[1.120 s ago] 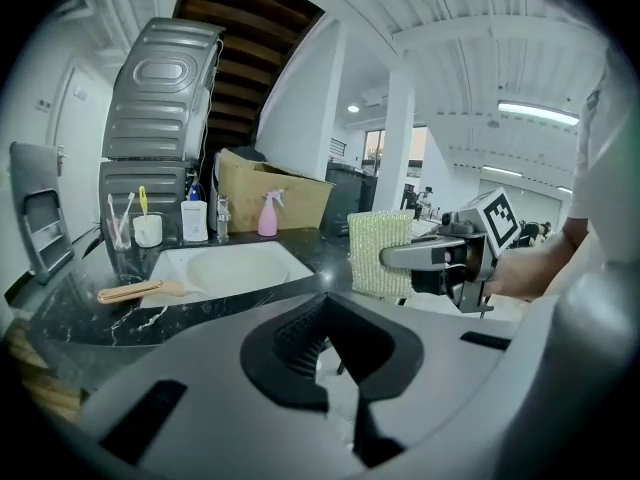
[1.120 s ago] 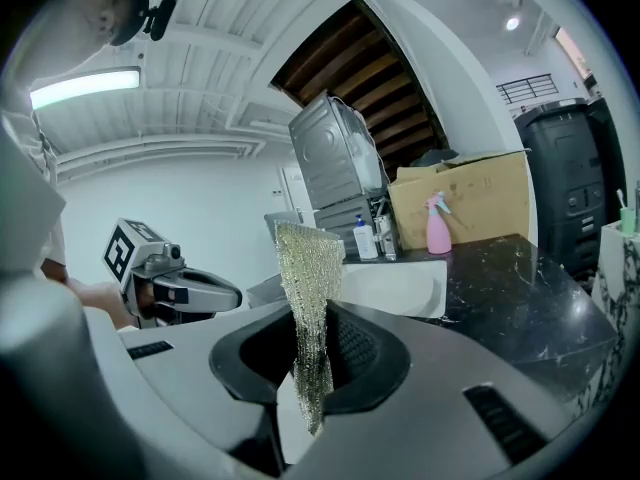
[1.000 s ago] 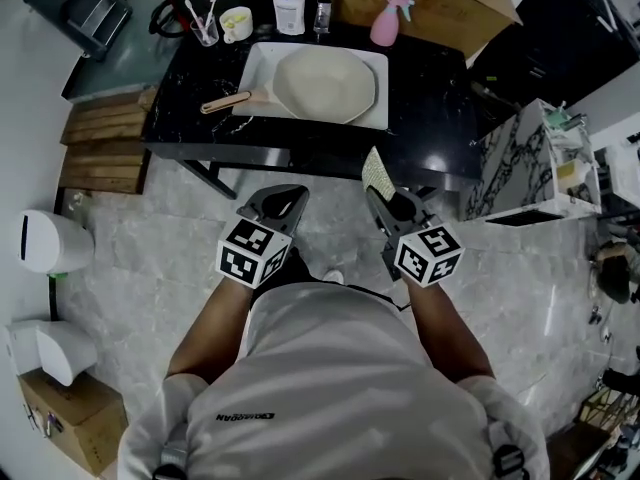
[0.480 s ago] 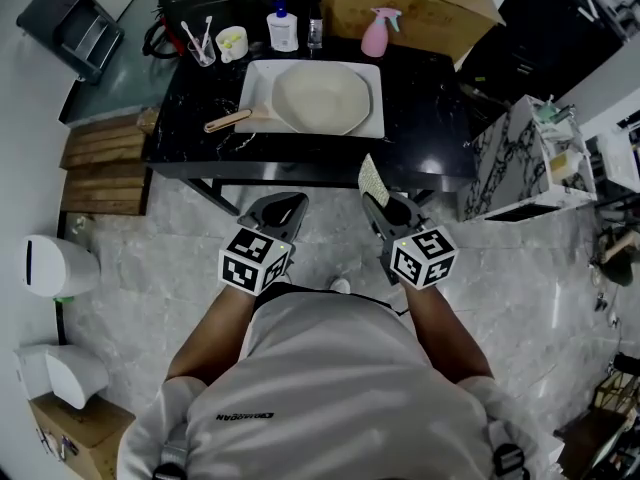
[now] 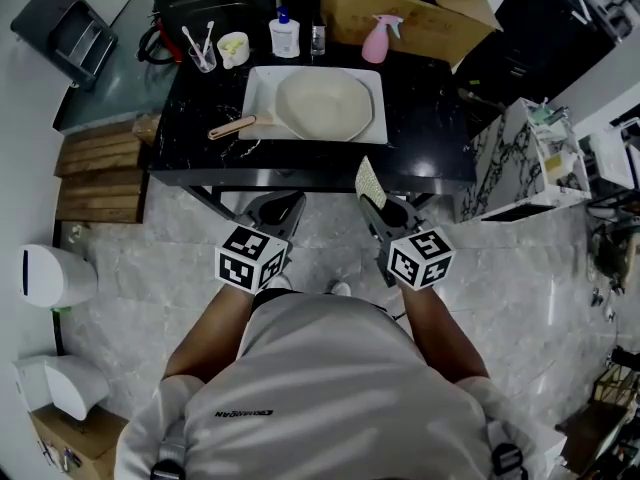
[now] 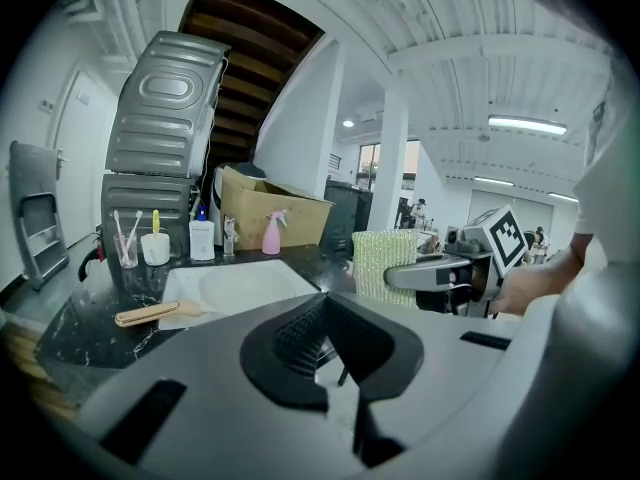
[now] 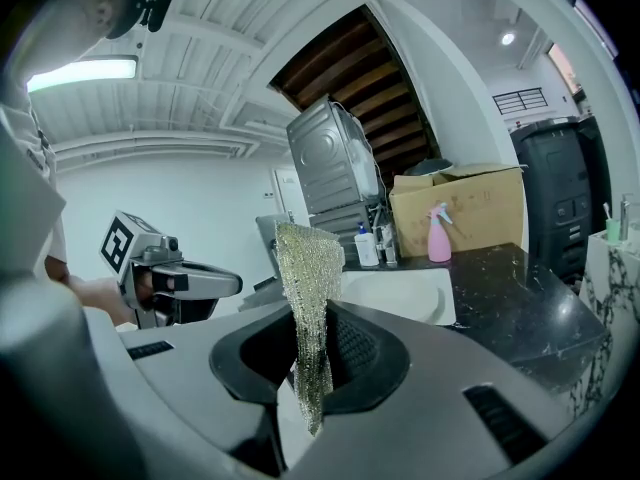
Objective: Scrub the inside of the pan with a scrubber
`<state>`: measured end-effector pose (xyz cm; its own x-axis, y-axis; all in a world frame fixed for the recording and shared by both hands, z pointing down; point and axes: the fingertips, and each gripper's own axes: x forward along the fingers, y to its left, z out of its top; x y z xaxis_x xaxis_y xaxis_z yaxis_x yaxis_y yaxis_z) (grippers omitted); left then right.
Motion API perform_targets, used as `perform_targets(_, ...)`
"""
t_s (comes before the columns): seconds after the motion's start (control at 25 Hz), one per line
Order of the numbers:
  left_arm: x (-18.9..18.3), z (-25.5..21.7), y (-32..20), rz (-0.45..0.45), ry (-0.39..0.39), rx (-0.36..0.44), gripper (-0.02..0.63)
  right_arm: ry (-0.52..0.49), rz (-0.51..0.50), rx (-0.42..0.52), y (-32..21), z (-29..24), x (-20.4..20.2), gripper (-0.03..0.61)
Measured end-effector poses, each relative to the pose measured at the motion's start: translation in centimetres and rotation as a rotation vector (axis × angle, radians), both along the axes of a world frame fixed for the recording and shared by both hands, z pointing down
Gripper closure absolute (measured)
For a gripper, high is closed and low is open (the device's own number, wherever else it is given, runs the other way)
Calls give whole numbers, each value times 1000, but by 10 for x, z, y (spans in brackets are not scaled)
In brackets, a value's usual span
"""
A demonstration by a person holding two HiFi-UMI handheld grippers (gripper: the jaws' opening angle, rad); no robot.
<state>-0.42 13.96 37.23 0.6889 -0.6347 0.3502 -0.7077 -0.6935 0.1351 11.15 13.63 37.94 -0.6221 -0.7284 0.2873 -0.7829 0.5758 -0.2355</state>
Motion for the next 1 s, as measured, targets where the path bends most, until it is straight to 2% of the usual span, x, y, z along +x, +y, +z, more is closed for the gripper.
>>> perform_targets(1.0, -19, -6, -4, 52, -25, 27, 598, -21, 3, -17, -8, -3, -21, 503)
